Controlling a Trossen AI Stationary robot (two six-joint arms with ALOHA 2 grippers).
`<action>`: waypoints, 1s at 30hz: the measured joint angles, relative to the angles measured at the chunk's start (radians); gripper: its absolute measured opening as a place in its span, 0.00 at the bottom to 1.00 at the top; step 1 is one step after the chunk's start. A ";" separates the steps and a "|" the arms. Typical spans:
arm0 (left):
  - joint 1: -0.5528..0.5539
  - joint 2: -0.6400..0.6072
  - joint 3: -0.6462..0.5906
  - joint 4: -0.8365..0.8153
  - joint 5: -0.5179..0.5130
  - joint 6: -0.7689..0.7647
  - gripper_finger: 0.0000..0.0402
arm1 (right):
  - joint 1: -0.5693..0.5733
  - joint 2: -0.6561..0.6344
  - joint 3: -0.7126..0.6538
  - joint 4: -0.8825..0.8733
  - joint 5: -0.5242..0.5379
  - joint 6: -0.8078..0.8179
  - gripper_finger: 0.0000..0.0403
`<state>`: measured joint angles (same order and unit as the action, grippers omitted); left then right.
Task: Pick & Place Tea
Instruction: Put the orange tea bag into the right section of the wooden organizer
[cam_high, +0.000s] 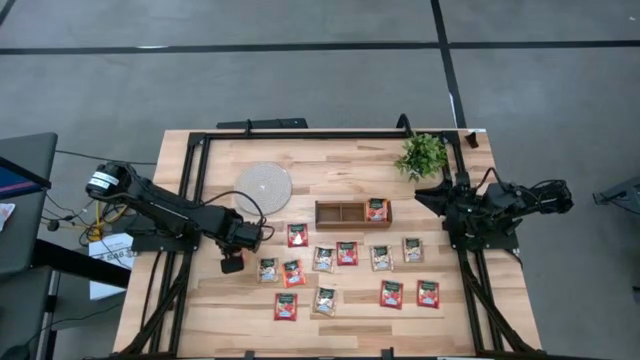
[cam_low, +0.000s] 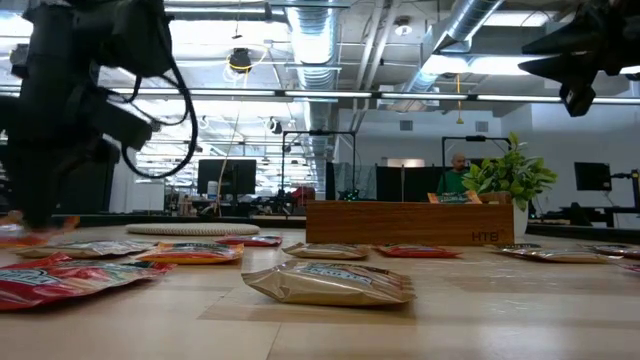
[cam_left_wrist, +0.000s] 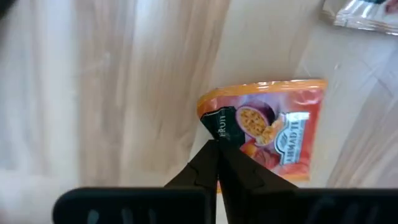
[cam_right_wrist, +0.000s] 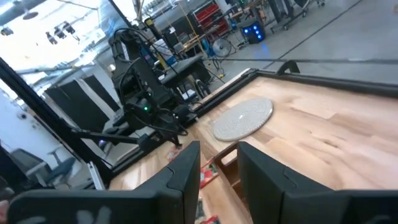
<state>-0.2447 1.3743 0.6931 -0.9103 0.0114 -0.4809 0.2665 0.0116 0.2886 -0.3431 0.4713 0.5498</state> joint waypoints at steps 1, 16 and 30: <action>0.000 0.000 0.019 -0.036 -0.011 0.009 0.00 | 0.000 0.000 0.000 0.000 0.000 0.010 0.24; 0.001 -0.001 0.488 -0.217 -0.370 0.259 0.00 | -0.015 0.001 0.000 0.035 0.029 -0.015 0.24; 0.066 0.097 0.569 0.466 -0.693 0.909 0.00 | -0.020 0.179 0.001 0.257 0.021 -0.167 0.24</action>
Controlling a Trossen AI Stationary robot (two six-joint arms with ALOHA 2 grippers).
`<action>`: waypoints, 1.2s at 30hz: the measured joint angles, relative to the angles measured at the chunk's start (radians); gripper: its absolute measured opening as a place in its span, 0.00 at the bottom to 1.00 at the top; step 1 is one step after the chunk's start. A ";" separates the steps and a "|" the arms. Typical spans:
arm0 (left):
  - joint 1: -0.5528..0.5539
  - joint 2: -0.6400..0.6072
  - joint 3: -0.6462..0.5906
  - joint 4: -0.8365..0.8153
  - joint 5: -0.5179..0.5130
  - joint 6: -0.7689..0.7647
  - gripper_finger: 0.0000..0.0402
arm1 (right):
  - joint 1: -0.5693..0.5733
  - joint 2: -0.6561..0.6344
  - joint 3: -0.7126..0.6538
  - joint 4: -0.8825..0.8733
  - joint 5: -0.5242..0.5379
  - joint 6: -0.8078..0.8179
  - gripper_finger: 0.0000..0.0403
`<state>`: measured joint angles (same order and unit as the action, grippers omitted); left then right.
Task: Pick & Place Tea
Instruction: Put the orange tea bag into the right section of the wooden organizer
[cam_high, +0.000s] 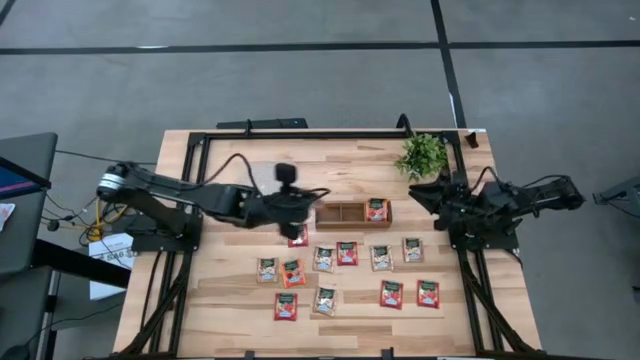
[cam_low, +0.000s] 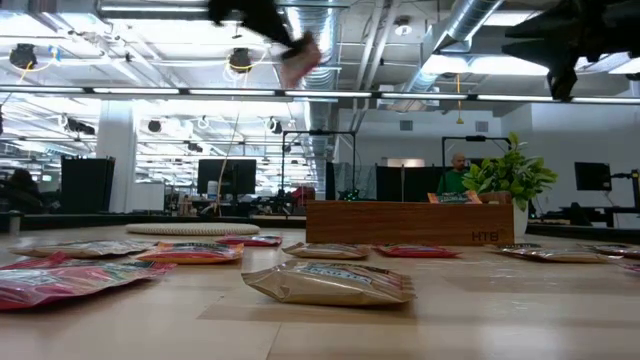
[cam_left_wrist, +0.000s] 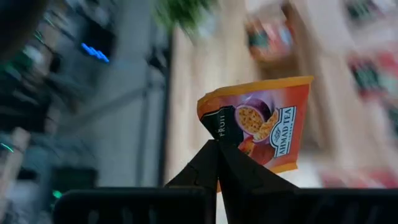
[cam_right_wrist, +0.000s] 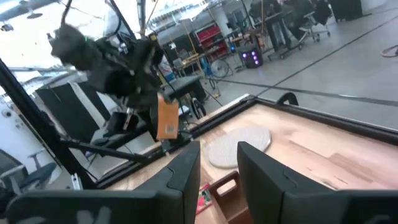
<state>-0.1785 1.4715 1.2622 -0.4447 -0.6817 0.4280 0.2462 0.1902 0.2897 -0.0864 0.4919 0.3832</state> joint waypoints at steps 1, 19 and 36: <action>0.007 0.023 0.000 0.079 -0.001 0.058 0.00 | 0.000 0.024 0.000 0.018 -0.010 0.000 0.24; 0.058 0.471 0.357 0.351 -0.005 0.396 0.00 | -0.037 0.427 0.239 0.040 -0.129 -0.137 0.43; 0.074 0.509 0.431 0.279 -0.021 0.392 0.00 | -0.113 0.645 0.440 -0.226 -0.134 -0.219 0.48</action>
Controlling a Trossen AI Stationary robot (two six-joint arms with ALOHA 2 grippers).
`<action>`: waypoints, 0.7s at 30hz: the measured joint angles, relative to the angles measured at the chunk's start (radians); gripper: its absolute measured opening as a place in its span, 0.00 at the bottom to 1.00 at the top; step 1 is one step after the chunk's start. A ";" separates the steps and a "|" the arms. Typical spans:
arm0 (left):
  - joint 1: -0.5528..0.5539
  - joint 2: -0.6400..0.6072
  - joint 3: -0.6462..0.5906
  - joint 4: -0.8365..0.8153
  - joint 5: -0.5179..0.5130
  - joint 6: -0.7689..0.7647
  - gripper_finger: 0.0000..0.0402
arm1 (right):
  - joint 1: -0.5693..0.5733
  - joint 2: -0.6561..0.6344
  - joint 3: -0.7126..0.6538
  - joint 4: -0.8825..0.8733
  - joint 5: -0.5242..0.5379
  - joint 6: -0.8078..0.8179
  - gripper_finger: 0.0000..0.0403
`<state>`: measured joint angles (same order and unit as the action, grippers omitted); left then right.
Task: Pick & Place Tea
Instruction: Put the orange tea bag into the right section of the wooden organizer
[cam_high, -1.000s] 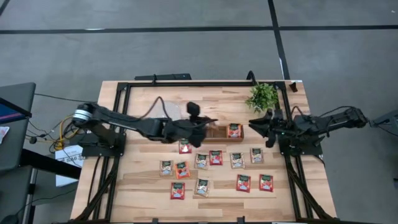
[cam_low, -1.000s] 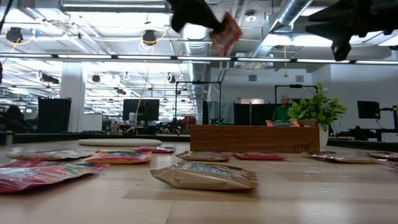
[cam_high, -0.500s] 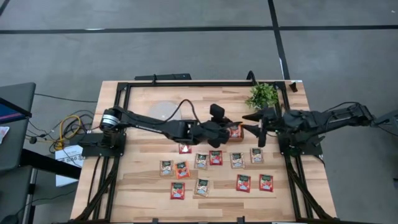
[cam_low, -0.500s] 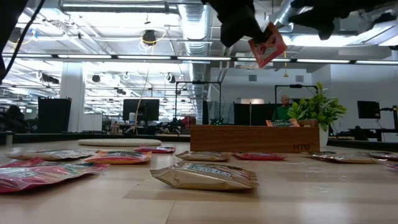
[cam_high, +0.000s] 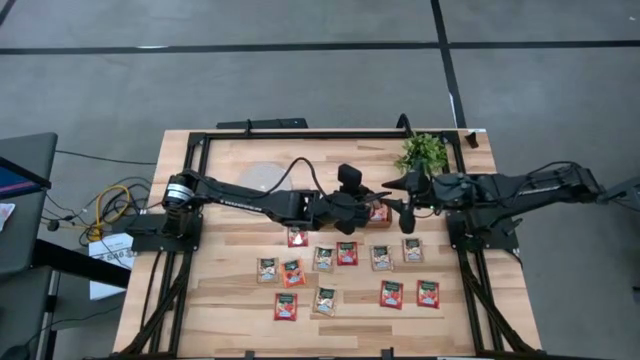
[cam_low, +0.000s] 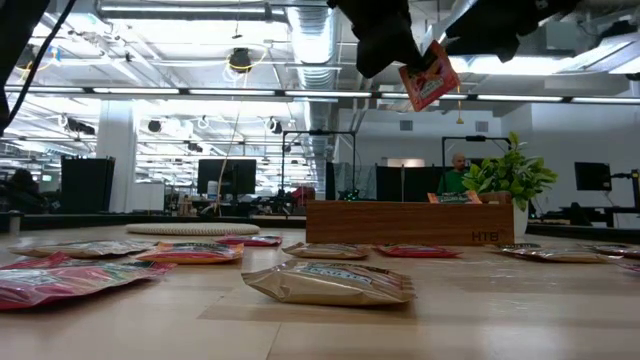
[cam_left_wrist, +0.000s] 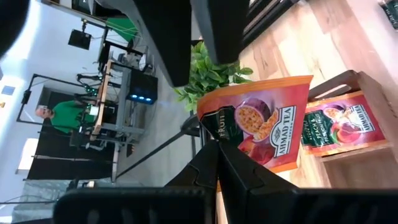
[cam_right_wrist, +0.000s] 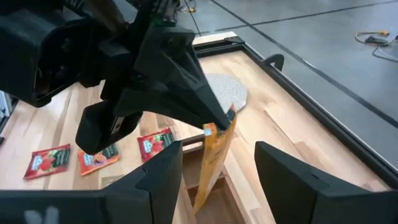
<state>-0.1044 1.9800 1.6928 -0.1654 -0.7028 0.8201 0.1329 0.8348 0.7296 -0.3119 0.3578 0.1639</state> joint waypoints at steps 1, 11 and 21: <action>0.002 0.000 0.000 0.001 0.000 0.000 0.00 | 0.000 0.011 0.005 0.002 0.000 0.000 0.47; 0.003 0.000 0.000 0.000 0.001 -0.001 0.00 | -0.032 0.099 0.052 0.006 -0.019 0.003 0.46; 0.003 0.000 0.000 -0.011 0.001 -0.005 0.00 | -0.066 0.136 0.082 -0.008 -0.060 0.011 0.38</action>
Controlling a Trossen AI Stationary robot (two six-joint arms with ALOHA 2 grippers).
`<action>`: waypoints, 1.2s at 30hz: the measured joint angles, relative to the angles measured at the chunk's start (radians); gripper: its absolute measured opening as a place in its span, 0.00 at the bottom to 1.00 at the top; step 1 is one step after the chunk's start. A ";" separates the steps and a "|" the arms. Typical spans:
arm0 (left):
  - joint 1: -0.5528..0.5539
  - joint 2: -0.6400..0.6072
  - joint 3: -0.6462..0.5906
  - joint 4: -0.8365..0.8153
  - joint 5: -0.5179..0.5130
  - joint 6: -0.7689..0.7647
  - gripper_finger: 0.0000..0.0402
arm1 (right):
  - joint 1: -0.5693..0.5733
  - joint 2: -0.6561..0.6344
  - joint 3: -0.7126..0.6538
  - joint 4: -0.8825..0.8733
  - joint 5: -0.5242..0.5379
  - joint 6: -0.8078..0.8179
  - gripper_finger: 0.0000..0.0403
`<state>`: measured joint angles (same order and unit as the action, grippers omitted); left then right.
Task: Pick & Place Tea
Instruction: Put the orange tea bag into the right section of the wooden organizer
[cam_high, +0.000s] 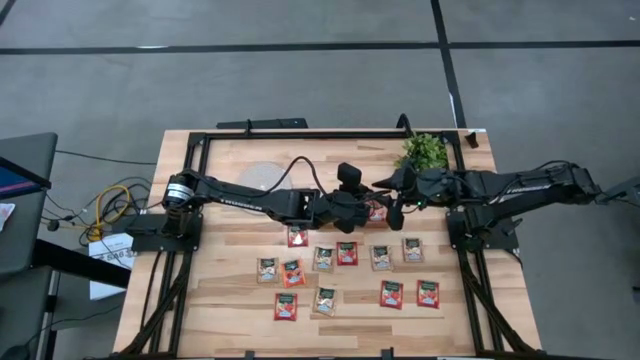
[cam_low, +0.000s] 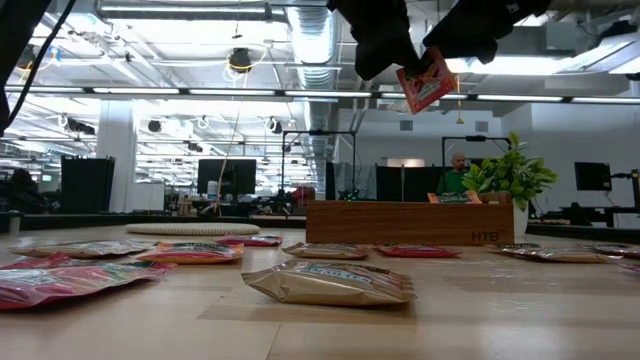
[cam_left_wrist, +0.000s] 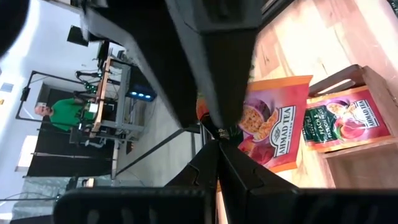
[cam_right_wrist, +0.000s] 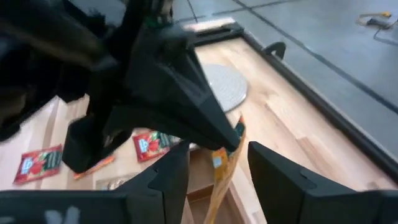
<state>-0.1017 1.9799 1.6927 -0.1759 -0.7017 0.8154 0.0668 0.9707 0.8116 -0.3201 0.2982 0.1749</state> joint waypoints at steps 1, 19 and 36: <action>0.000 0.000 0.000 0.000 0.000 0.000 0.00 | -0.003 0.000 0.000 -0.003 -0.007 0.000 0.37; 0.000 0.000 0.000 0.001 -0.001 -0.001 0.00 | -0.045 -0.002 0.000 -0.047 -0.009 0.009 0.10; 0.000 0.000 -0.001 0.011 -0.035 -0.066 0.00 | -0.044 -0.002 -0.001 -0.048 -0.007 0.002 0.00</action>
<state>-0.1020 1.9800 1.6920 -0.1654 -0.7365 0.7498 0.0223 0.9688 0.8104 -0.3679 0.2913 0.1772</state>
